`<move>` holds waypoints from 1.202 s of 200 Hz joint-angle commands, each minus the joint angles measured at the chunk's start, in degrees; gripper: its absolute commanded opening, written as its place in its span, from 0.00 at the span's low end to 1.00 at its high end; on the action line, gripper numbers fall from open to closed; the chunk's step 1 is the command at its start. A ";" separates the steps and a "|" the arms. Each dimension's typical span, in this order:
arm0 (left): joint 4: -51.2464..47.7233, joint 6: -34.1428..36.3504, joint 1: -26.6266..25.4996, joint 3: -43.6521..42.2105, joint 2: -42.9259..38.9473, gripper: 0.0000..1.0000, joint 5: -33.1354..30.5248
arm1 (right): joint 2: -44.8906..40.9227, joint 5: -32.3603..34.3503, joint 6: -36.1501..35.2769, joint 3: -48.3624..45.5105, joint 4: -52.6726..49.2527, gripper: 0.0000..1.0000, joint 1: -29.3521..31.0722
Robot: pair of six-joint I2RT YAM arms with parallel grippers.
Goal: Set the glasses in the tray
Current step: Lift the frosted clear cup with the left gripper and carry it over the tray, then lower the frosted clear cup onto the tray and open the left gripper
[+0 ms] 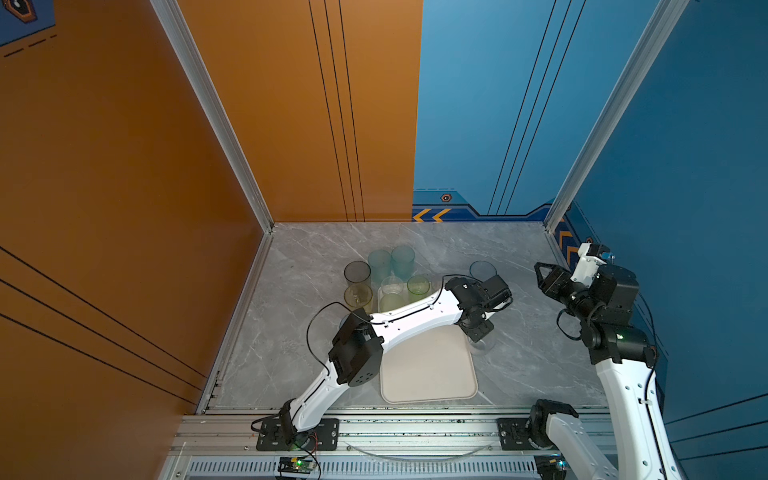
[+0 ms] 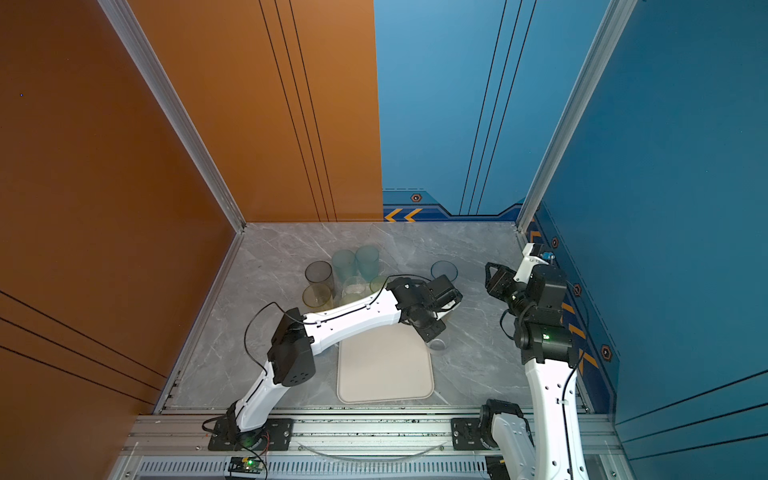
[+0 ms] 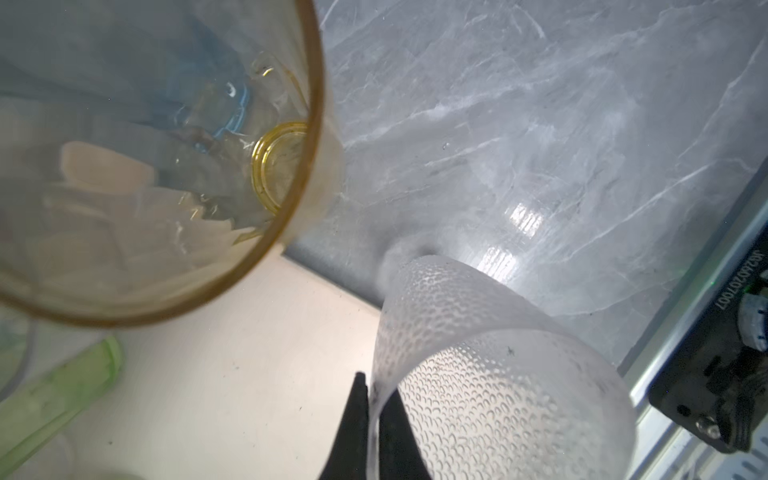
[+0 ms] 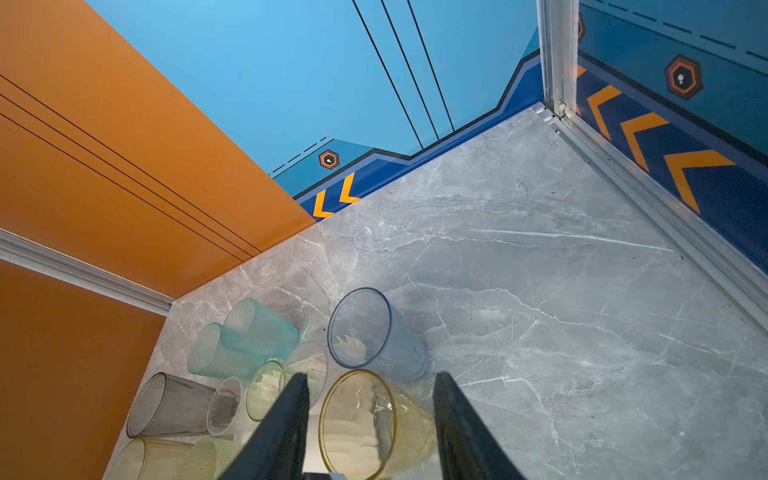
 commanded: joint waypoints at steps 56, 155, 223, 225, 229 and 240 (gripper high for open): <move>0.49 0.93 4.32 -10.62 -14.22 0.06 -4.82 | -0.81 0.89 -1.48 0.98 -2.90 0.47 1.43; 0.53 2.23 13.24 -18.88 -16.81 0.07 -6.81 | 5.69 11.33 -4.20 4.27 -4.04 0.47 18.05; 0.60 4.12 17.22 -18.32 -12.88 0.07 -5.07 | 8.01 13.32 -4.47 4.91 -3.82 0.47 20.61; 0.60 4.12 17.31 -18.31 -12.78 0.07 -4.95 | 8.05 13.25 -4.47 4.94 -3.78 0.47 20.60; 0.65 4.13 17.48 -18.28 -12.55 0.06 -4.82 | 8.14 13.38 -4.47 4.93 -3.77 0.47 20.62; 0.65 4.36 17.99 -18.22 -12.16 0.06 -4.53 | 8.45 13.37 -4.47 4.98 -3.64 0.47 20.66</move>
